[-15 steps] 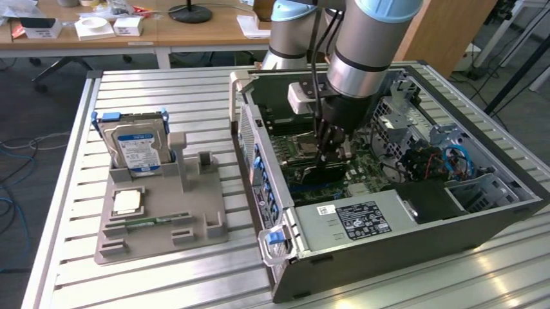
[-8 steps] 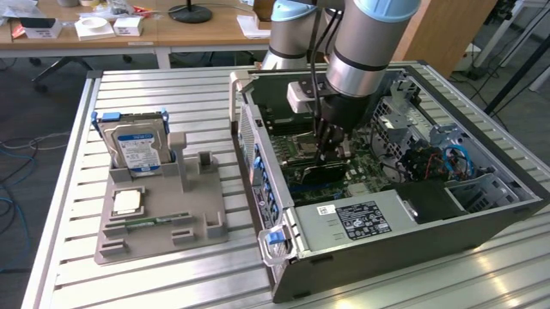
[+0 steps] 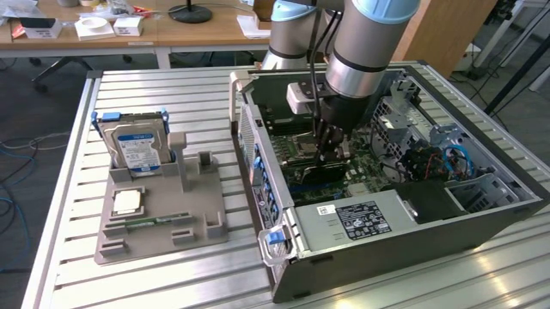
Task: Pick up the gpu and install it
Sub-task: 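Press down on the gpu until it lock into place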
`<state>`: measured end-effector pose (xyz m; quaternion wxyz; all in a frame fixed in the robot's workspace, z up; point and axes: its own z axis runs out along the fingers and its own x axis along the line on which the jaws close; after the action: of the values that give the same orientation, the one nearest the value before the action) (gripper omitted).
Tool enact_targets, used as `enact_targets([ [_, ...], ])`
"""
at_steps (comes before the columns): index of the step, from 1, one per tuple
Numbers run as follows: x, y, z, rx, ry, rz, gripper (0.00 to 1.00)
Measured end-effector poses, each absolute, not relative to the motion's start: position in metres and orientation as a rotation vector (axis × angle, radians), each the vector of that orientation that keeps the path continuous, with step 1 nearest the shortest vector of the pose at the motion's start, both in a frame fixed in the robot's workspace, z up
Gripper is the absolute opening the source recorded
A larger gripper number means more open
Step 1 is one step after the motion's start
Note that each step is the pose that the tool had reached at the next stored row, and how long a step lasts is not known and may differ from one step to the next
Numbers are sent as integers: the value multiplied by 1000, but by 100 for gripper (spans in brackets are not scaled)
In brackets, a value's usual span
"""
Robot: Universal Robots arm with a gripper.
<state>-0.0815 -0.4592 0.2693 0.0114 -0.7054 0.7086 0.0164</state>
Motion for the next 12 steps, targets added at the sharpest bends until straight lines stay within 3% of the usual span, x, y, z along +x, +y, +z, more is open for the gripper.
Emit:
enact_targets([
  [12, -82, -459, 267, -2200, 2210, 51, 10],
])
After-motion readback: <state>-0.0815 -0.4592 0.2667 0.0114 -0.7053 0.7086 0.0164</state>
